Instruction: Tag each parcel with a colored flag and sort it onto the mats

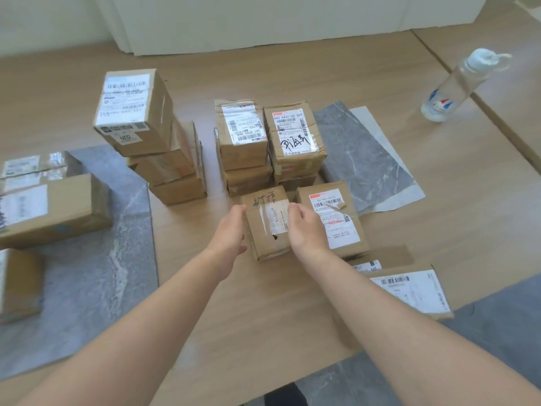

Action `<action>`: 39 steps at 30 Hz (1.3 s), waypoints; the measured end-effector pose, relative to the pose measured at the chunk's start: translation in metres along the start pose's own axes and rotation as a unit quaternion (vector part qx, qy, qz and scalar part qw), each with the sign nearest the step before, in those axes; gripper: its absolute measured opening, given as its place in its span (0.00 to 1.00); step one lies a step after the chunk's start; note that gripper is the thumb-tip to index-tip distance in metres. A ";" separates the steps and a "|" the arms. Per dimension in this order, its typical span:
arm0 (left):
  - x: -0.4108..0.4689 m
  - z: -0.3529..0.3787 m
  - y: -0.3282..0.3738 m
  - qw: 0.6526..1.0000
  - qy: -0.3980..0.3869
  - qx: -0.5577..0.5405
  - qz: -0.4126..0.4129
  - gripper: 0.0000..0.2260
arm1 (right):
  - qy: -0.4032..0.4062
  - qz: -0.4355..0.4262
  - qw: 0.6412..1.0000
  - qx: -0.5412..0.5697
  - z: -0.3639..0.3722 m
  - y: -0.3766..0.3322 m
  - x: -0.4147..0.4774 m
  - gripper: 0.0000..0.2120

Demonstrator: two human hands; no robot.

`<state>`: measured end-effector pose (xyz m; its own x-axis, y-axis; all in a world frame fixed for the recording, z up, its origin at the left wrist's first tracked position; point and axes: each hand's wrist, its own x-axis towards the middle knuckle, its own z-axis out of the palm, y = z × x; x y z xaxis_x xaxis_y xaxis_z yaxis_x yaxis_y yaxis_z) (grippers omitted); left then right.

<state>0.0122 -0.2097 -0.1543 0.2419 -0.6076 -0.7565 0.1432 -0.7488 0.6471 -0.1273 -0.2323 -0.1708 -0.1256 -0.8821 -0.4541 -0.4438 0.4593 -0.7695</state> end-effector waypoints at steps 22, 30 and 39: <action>-0.015 -0.032 0.013 0.999 -0.018 -0.032 0.040 0.15 | -0.045 0.020 0.998 0.039 0.031 -0.023 -0.004 0.17; -0.046 -0.075 0.026 0.996 -0.038 -0.037 0.067 0.15 | -0.011 0.021 0.998 0.060 0.043 -0.055 -0.048 0.20; -0.082 -0.127 0.022 0.993 -0.071 -0.020 0.094 0.15 | 0.035 0.010 0.995 0.097 0.065 -0.076 -0.102 0.20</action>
<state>0.1178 -0.1426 -0.0661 0.1307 -0.7685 -0.6264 0.1479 -0.6096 0.7788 -0.0230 -0.1699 -0.0952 -0.1976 -0.8750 -0.4419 -0.2619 0.4815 -0.8364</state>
